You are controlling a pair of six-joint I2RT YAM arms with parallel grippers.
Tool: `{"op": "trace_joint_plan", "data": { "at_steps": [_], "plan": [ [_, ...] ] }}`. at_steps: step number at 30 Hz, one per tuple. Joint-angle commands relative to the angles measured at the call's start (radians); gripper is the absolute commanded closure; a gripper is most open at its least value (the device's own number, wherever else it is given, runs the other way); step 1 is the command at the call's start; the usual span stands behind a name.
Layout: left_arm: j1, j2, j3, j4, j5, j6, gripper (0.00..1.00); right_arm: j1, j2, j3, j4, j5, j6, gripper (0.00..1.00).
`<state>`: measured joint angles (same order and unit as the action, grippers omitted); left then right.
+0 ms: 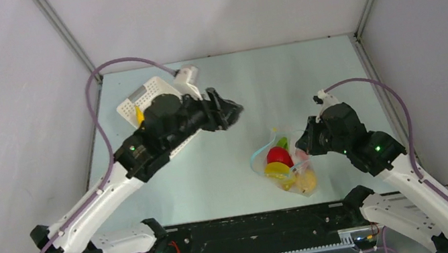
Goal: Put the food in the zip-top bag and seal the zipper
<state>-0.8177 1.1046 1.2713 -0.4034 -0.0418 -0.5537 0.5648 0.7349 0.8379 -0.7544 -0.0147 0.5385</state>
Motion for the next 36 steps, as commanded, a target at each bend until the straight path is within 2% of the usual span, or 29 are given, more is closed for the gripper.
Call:
{"op": "trace_joint_plan", "data": {
  "at_steps": [1,9,14,17,20,23,25,31,36],
  "plan": [
    [-0.177,0.055,-0.020,0.211,0.034,-0.020,0.69,-0.004,-0.024,0.001,0.015,-0.013,-0.009,1.00],
    [-0.359,0.219,0.007,0.325,-0.035,-0.037,0.67,-0.004,-0.032,0.001,0.012,-0.021,-0.018,1.00],
    [-0.453,0.296,0.020,0.326,-0.158,-0.017,0.54,-0.004,-0.034,0.001,0.007,-0.028,-0.033,1.00],
    [-0.464,0.335,0.042,0.294,-0.220,-0.041,0.50,-0.004,-0.037,0.001,0.007,-0.029,-0.036,1.00],
    [-0.465,0.359,0.045,0.288,-0.221,-0.055,0.39,-0.005,-0.043,0.001,0.006,-0.029,-0.037,1.00],
    [-0.466,0.366,0.045,0.285,-0.223,-0.065,0.36,-0.006,-0.047,0.001,0.004,-0.035,-0.034,1.00],
    [-0.466,0.367,0.045,0.285,-0.228,-0.065,0.23,-0.005,-0.051,0.001,0.004,-0.036,-0.032,1.00],
    [-0.466,0.376,0.055,0.278,-0.223,-0.067,0.01,-0.005,-0.057,0.001,0.004,-0.039,-0.035,1.00],
    [-0.465,0.357,0.054,0.266,-0.216,-0.068,0.00,-0.006,-0.060,0.001,0.004,-0.039,-0.037,1.00]
  ]
}}
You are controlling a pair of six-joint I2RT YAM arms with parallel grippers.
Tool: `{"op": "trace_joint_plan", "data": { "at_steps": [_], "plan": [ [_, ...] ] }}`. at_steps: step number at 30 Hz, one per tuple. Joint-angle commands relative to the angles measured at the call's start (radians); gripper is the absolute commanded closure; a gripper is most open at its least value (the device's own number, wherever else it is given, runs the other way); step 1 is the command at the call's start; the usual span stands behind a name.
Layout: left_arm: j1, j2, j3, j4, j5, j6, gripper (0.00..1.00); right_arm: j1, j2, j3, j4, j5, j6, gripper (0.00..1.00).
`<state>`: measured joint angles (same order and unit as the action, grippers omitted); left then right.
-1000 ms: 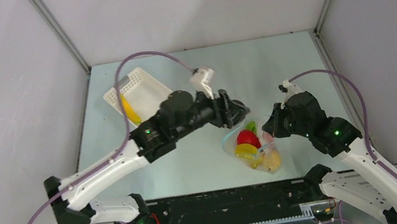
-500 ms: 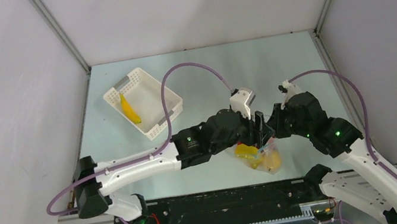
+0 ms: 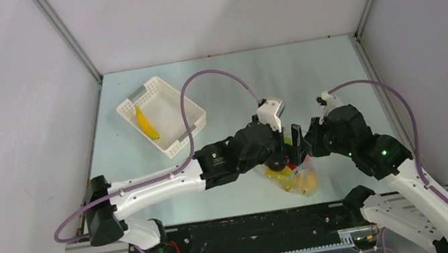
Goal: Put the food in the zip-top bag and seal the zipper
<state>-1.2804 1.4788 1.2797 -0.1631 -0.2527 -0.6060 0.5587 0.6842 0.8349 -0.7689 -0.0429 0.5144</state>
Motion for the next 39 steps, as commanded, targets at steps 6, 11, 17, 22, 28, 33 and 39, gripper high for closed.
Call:
{"op": "trace_joint_plan", "data": {
  "at_steps": [6,11,17,22,28,33,39],
  "plan": [
    [-0.003,-0.090,0.024,0.010,-0.026,-0.005,0.00,0.001,-0.013,0.004,0.016,-0.012,-0.012,1.00],
    [0.000,-0.178,0.013,-0.053,-0.156,-0.001,0.00,0.001,-0.012,0.004,0.021,-0.019,-0.012,1.00],
    [0.127,-0.288,0.015,-0.291,-0.366,-0.055,0.00,0.000,-0.030,0.004,-0.004,-0.018,-0.005,1.00],
    [0.426,-0.303,-0.067,-0.335,-0.338,0.035,0.00,0.000,-0.048,0.004,-0.008,-0.003,-0.009,1.00],
    [0.714,-0.255,-0.133,-0.213,-0.554,0.314,0.00,-0.002,-0.047,0.003,-0.032,0.023,-0.016,1.00],
    [0.905,-0.147,-0.200,-0.024,-0.531,0.463,0.00,-0.005,-0.040,0.003,0.002,0.043,-0.036,1.00],
    [1.088,0.031,-0.178,0.125,-0.442,0.583,0.00,-0.019,-0.045,0.005,0.042,0.081,-0.061,1.00]
  ]
}}
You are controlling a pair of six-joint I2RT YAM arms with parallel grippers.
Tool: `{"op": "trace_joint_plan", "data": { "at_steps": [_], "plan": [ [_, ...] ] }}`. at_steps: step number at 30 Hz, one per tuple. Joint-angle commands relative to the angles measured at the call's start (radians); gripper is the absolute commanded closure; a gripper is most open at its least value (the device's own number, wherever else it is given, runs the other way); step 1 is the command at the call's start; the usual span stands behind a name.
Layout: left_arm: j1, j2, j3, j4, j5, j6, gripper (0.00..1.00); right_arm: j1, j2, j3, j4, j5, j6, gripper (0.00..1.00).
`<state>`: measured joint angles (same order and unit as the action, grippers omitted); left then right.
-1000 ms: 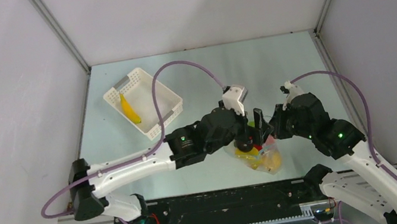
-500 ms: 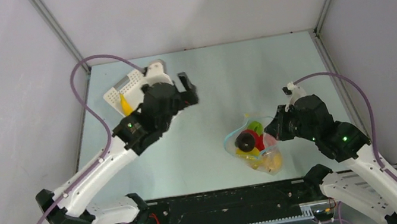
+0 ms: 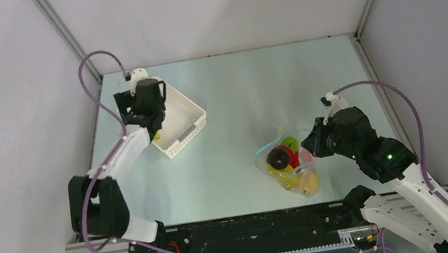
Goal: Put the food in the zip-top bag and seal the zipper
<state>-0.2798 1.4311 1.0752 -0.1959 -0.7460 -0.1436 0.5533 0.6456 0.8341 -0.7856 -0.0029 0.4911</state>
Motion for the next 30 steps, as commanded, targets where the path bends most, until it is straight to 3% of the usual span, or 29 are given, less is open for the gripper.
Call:
{"op": "trace_joint_plan", "data": {
  "at_steps": [1,9,12,20,30],
  "plan": [
    [0.101,0.124,0.033,0.183,0.068,0.136,0.00,-0.019,-0.001,0.007,0.060,0.039,-0.039,1.00],
    [0.191,0.379,0.253,0.123,0.233,0.196,0.00,-0.044,0.053,0.012,0.088,0.027,-0.053,1.00],
    [0.197,0.421,0.268,0.130,0.280,0.223,0.01,-0.052,0.073,0.013,0.105,0.027,-0.056,1.00],
    [0.221,0.489,0.273,0.097,0.306,0.339,0.12,-0.078,0.101,0.043,0.085,0.050,-0.073,1.00],
    [0.248,0.572,0.373,-0.014,0.429,0.229,0.25,-0.092,0.123,0.062,0.108,0.042,-0.072,1.00]
  ]
}}
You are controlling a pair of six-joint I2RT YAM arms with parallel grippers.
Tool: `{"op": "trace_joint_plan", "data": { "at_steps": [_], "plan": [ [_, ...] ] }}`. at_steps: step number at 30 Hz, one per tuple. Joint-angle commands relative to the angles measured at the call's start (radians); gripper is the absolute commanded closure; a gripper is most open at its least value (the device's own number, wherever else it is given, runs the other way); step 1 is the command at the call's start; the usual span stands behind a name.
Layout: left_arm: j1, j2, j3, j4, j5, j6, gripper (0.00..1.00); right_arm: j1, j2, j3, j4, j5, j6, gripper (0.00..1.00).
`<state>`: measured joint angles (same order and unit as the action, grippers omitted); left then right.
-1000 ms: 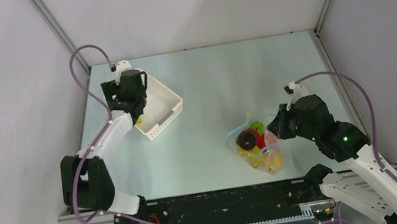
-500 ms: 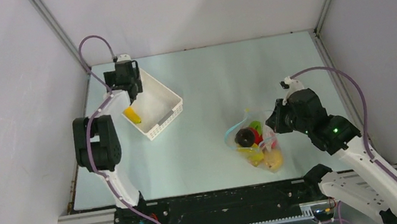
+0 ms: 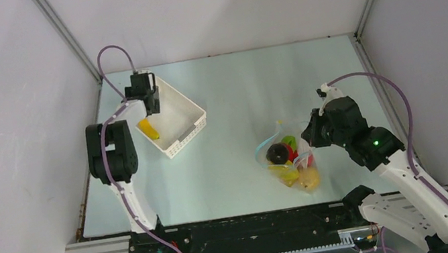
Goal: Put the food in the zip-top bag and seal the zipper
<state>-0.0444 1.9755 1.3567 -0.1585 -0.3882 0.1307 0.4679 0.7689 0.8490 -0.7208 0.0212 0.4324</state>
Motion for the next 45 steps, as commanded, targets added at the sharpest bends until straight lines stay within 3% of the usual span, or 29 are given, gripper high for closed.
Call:
{"op": "trace_joint_plan", "data": {
  "at_steps": [1,12,19,33,40,45],
  "plan": [
    [0.013,0.044,0.103,-0.075,0.074,-0.057,0.26,-0.009,-0.001,0.047,0.043,0.017,-0.014,1.00],
    [0.034,0.175,0.301,-0.248,0.060,-0.095,0.36,-0.016,-0.018,0.047,0.061,0.013,-0.021,1.00],
    [0.032,0.169,0.294,-0.242,0.084,-0.085,0.53,-0.028,-0.028,0.052,0.064,0.016,-0.036,1.00],
    [0.031,0.170,0.294,-0.243,0.083,-0.085,0.75,-0.041,-0.022,0.054,0.066,0.002,-0.036,1.00],
    [0.031,0.153,0.273,-0.226,0.081,-0.085,0.99,-0.044,-0.022,0.055,0.070,0.003,-0.038,1.00],
    [0.031,0.109,0.258,-0.217,0.085,-0.101,1.00,-0.047,-0.025,0.054,0.069,0.002,-0.040,1.00]
  ]
}}
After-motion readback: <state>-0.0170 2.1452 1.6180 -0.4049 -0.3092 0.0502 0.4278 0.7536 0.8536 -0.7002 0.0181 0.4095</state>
